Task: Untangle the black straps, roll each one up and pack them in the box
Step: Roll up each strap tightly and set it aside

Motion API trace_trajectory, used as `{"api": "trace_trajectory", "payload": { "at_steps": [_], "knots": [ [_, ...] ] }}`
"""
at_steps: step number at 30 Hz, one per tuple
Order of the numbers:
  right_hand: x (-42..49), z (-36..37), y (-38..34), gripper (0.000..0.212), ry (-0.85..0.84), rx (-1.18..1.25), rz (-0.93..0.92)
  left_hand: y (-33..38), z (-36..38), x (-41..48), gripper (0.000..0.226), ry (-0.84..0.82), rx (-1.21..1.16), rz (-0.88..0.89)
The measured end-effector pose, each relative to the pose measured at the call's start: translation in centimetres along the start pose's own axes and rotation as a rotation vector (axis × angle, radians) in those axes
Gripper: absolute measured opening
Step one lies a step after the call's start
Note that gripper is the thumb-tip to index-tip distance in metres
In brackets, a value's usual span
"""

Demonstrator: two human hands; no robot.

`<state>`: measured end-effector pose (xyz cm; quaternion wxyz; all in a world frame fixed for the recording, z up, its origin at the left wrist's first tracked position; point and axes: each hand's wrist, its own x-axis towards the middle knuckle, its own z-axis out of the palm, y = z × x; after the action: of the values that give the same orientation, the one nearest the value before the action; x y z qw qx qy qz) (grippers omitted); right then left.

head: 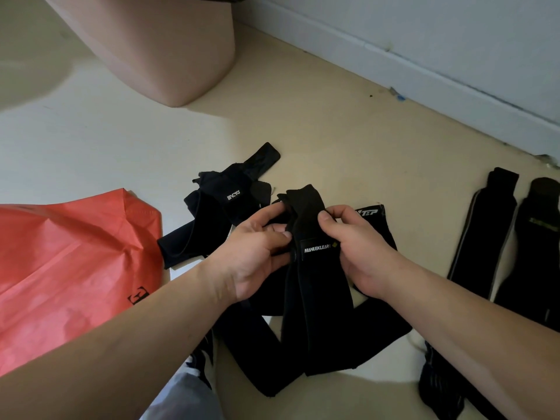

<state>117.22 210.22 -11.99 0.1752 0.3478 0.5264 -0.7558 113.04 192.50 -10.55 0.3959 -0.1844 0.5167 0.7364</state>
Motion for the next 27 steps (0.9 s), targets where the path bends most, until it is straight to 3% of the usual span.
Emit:
{"api": "trace_trajectory", "payload": {
  "at_steps": [5, 11, 15, 22, 27],
  "knots": [
    [-0.1, 0.0, 0.5, 0.021, 0.019, -0.084, -0.037, 0.1, 0.7, -0.2, 0.057, -0.040, 0.075, 0.044],
    [-0.1, -0.2, 1.2, 0.028, 0.084, -0.361, -0.089, 0.0, 1.5, -0.8, 0.061, -0.071, 0.265, 0.047],
    [-0.2, -0.3, 1.4, 0.035, 0.112, -0.374, -0.049, -0.6, 1.7, -0.8, 0.062, -0.087, 0.284, 0.048],
    [-0.2, 0.6, 0.9, 0.043, 0.191, -0.422, -0.066, -0.6, 2.8, -0.9, 0.031, -0.080, 0.178, -0.045],
    [-0.9, 1.1, 0.6, 0.037, 0.059, -0.514, -0.070, -1.0, 2.3, -0.1, 0.014, 0.149, 0.638, 0.064]
  ]
}}
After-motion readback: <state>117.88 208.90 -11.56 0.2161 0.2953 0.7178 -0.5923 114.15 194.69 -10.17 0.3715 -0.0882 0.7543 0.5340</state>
